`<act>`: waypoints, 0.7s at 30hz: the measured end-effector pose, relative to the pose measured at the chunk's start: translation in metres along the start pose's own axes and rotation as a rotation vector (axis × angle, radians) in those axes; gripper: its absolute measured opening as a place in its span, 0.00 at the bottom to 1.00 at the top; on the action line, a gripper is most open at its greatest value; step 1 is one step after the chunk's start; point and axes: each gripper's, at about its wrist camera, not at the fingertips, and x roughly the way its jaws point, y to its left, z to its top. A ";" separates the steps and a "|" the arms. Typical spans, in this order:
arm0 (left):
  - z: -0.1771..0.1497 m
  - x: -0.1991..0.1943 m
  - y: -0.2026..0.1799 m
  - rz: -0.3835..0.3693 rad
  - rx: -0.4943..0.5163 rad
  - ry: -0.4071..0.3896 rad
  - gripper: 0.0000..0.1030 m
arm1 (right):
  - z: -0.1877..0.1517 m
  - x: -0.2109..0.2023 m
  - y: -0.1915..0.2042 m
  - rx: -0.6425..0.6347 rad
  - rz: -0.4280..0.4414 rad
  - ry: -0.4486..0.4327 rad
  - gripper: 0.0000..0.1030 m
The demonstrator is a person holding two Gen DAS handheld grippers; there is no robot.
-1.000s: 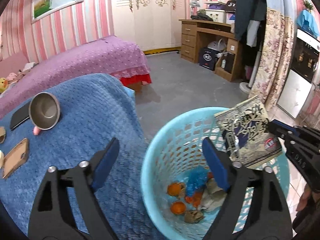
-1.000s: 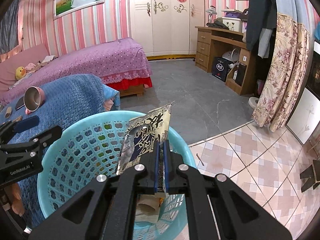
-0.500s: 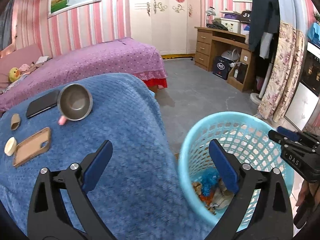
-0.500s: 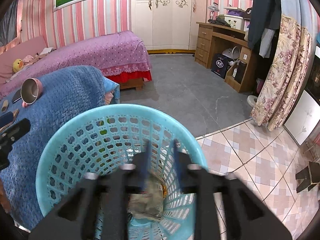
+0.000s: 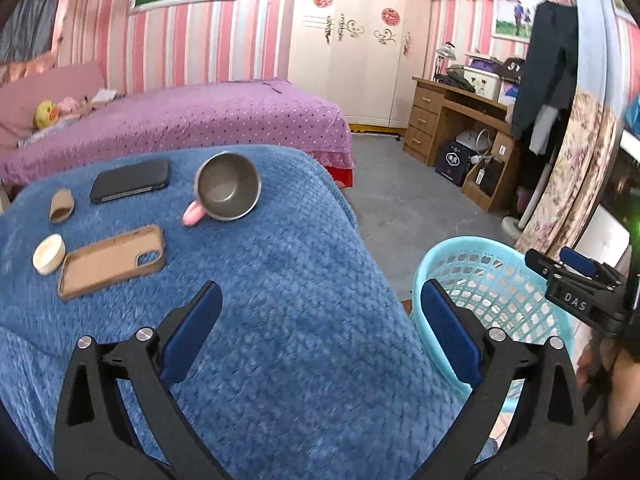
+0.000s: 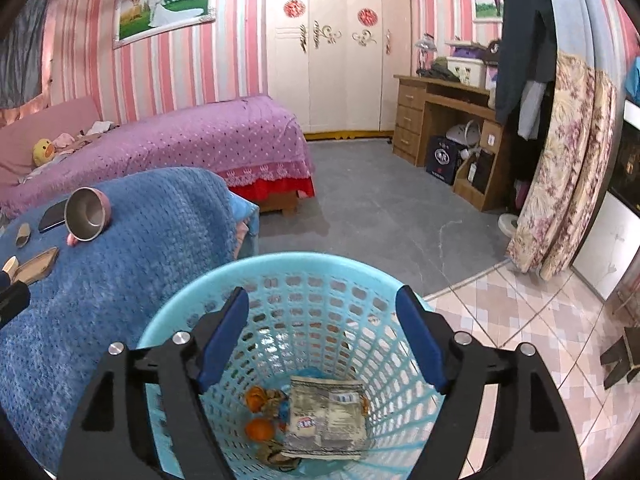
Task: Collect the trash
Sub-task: 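Move both open grippers back over the bed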
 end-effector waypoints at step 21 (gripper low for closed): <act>0.003 -0.055 0.003 -0.065 0.015 -0.052 0.94 | 0.005 -0.008 0.038 -0.082 0.018 -0.032 0.77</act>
